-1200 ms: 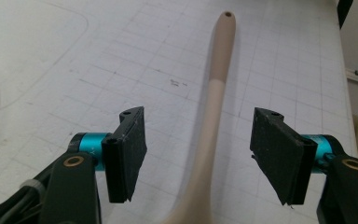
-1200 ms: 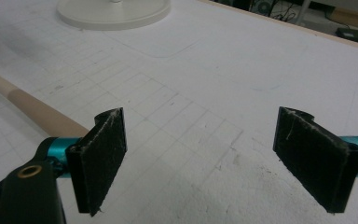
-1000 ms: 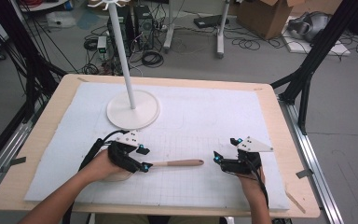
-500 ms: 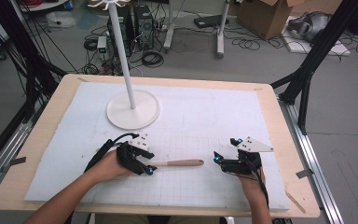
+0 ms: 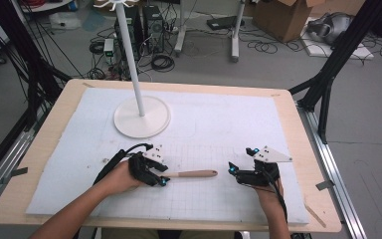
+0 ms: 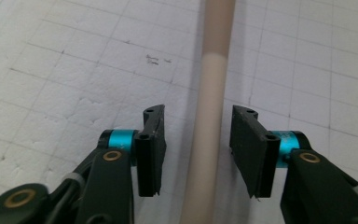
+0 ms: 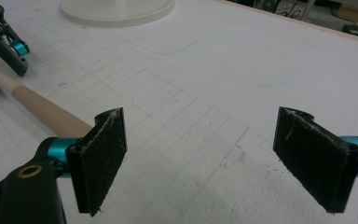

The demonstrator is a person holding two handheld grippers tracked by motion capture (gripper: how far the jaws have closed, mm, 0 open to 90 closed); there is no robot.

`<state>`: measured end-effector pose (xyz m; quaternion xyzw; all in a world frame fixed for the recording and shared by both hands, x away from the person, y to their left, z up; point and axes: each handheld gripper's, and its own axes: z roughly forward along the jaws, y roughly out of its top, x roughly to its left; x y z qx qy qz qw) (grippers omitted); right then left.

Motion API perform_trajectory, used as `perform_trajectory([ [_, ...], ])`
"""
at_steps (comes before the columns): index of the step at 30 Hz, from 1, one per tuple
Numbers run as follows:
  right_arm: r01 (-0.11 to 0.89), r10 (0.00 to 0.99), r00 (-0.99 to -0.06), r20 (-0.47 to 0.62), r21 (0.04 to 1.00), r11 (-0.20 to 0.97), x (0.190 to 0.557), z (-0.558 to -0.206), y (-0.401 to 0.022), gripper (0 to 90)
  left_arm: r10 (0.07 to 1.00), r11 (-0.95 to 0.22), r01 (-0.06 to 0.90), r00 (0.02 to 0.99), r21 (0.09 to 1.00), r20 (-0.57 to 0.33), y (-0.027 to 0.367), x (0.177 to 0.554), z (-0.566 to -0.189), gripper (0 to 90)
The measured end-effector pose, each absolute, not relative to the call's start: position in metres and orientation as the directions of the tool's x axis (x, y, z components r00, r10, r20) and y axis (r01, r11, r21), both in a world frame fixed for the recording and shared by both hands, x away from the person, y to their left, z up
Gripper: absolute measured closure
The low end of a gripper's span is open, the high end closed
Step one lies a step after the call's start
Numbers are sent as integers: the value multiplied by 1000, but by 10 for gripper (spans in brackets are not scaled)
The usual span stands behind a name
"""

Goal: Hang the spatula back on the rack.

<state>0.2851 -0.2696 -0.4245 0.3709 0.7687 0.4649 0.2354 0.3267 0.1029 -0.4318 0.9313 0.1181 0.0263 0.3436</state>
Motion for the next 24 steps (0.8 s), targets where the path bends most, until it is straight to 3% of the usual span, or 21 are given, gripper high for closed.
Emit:
perform_trajectory([
  [17,356,794,-607,-14,889,288,286,-425,-272,165,193,-755,141,981,640,12,101,321,-431,772],
  [24,361,793,-609,1,891,276,286,-425,-271,168,258,-743,184,966,644,21,105,322,-427,785],
])
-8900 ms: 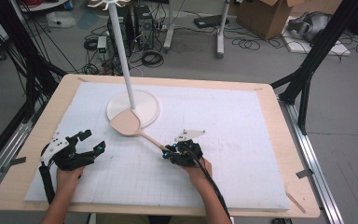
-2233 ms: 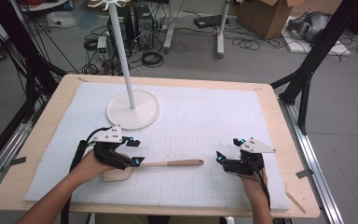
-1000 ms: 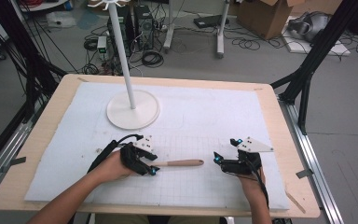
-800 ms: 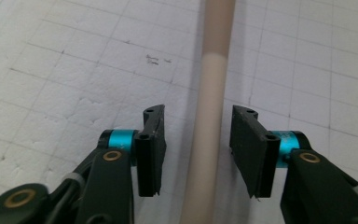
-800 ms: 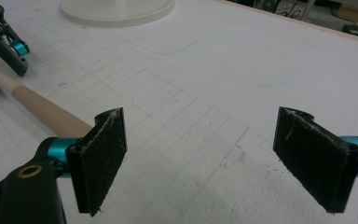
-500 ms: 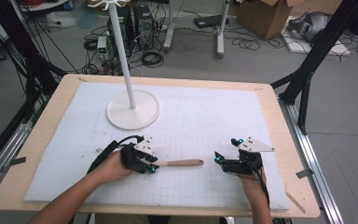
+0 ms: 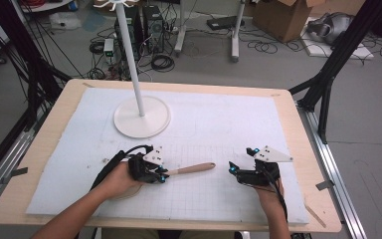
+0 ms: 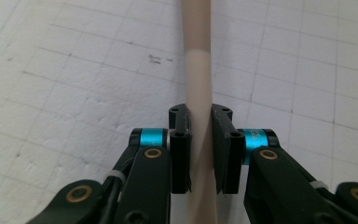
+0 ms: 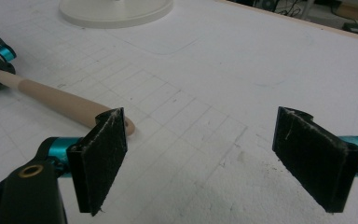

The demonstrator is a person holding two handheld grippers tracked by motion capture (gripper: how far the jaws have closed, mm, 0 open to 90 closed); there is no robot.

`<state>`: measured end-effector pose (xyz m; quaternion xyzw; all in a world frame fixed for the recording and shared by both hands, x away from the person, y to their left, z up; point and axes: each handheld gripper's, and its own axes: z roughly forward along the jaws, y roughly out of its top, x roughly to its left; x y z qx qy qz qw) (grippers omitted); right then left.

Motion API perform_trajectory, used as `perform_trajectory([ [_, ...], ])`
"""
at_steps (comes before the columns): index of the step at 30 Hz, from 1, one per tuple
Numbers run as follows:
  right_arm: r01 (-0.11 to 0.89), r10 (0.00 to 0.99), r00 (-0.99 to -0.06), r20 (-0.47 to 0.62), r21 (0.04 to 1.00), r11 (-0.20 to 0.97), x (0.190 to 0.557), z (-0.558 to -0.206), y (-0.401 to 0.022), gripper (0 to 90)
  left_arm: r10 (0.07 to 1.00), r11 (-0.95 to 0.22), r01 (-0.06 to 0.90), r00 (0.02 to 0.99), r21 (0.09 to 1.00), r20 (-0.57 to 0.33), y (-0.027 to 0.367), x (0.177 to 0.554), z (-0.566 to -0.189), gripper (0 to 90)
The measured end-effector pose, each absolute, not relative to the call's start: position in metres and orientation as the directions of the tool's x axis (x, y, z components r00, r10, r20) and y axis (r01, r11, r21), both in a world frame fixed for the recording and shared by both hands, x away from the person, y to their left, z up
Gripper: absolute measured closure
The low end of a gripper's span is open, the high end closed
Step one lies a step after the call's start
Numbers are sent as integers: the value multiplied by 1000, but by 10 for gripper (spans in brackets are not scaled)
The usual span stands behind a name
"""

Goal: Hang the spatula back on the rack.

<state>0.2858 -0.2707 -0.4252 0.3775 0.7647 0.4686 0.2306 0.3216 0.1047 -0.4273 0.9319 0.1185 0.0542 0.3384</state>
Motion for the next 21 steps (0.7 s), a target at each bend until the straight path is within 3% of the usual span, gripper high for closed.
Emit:
perform_trajectory([
  [9,370,790,-612,35,896,247,286,-426,-268,173,359,-663,258,933,703,-4,119,325,-413,785],
  [21,375,783,-615,91,907,189,291,-420,-244,176,429,-554,269,903,787,-7,126,324,-398,783],
])
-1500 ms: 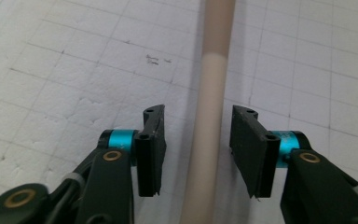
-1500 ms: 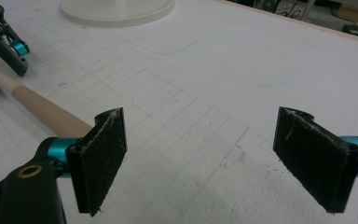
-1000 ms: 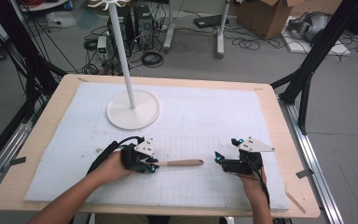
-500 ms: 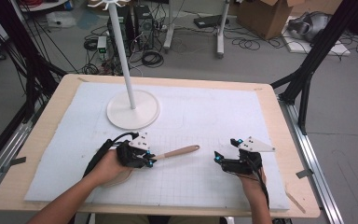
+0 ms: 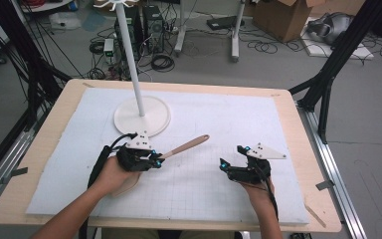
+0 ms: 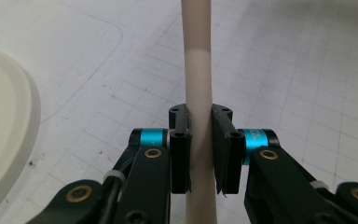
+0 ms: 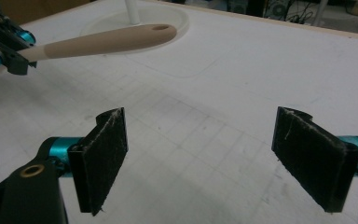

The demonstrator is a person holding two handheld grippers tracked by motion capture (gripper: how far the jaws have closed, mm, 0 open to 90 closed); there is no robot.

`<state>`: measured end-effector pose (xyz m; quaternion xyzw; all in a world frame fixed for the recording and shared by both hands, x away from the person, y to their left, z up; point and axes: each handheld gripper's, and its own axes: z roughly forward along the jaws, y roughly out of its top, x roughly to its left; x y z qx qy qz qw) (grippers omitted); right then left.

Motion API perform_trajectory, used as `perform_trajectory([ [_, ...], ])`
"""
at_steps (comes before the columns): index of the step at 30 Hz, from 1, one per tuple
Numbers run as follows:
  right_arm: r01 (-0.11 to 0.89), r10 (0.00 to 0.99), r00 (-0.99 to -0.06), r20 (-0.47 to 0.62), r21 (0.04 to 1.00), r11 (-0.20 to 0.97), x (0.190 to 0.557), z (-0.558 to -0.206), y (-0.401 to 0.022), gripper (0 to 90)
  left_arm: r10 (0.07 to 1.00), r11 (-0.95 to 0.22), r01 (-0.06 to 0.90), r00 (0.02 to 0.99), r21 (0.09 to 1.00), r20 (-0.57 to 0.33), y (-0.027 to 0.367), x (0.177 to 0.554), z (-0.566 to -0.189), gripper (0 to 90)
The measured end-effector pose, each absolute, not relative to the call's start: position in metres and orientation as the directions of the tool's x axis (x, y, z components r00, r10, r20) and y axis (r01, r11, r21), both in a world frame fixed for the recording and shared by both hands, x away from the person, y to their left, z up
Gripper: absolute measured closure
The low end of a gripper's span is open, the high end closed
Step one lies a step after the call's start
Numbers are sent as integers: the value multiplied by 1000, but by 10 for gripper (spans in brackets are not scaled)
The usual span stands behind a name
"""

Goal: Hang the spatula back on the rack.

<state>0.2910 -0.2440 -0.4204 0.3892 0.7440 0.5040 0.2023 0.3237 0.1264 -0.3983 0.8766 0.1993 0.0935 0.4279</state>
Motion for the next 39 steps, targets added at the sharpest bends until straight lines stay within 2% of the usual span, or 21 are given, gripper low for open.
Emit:
perform_trajectory([
  [15,391,740,-653,158,908,151,305,-409,-206,225,423,-534,230,906,814,21,112,316,-392,782],
  [24,373,718,-678,156,915,153,313,-392,-189,262,412,-531,205,910,822,39,107,313,-388,782],
  [28,365,714,-678,174,923,122,315,-385,-187,299,416,-535,193,908,822,57,107,311,-384,782],
  [32,331,704,-688,177,940,88,316,-368,-185,377,420,-539,170,903,825,88,107,310,-375,782],
  [39,276,696,-703,145,958,79,316,-338,-177,420,444,-528,135,886,839,137,111,307,-357,782],
])
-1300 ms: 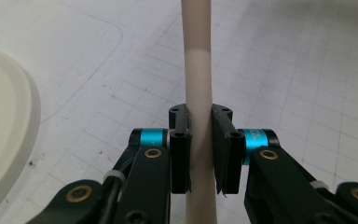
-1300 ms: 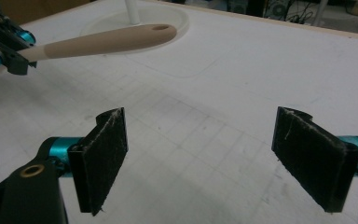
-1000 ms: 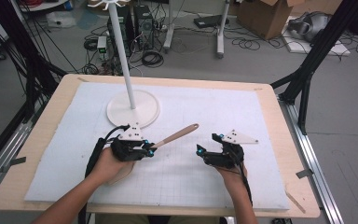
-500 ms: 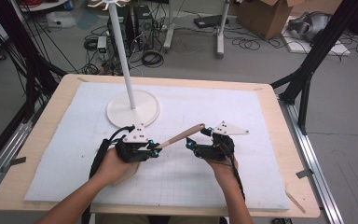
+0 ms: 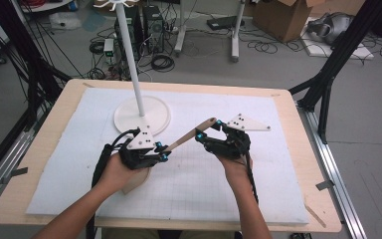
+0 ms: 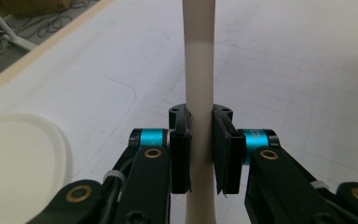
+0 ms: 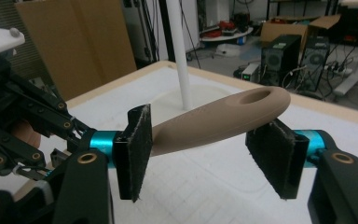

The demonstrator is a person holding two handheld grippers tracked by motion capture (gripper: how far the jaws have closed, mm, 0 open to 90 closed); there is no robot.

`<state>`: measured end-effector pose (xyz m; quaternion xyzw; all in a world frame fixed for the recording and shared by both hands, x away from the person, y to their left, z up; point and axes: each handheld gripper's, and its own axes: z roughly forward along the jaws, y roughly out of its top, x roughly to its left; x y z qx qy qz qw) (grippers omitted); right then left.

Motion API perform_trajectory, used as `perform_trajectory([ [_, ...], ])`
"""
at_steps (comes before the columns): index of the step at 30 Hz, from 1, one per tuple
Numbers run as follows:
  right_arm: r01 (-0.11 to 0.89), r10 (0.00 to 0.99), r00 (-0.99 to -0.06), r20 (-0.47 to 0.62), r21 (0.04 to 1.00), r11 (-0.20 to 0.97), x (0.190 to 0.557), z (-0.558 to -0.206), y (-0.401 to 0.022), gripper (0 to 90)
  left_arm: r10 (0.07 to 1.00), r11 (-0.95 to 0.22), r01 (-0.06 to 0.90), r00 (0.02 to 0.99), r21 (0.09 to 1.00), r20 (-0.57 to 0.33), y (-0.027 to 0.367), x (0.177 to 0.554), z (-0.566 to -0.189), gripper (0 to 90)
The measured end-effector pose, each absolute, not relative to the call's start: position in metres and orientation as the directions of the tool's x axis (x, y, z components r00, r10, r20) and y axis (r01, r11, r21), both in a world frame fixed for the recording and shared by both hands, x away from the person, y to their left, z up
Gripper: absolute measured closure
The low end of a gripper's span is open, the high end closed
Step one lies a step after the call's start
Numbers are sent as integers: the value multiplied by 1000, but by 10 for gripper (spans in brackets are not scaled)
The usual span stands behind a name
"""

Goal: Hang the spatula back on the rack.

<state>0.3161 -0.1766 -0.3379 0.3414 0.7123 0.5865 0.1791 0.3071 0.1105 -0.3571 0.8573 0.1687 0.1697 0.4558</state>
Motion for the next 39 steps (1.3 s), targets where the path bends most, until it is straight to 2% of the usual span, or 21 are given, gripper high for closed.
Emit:
perform_trajectory([
  [4,275,694,-700,172,961,39,316,-325,-173,463,467,-524,111,866,844,177,110,303,-352,782],
  [11,287,680,-709,186,957,37,318,-315,-167,519,486,-515,127,858,848,166,111,303,-356,780],
  [19,249,642,-744,183,968,13,314,-305,-163,581,491,-507,111,852,855,180,110,301,-353,777],
  [29,218,639,-755,146,975,35,309,-278,-149,620,532,-458,76,821,886,205,115,297,-347,777],
  [36,197,657,-744,123,980,39,307,-273,-139,618,534,-448,68,820,892,205,117,295,-347,774],
  [39,190,649,-752,113,980,50,307,-270,-137,643,538,-438,64,818,897,204,119,296,-348,775],
])
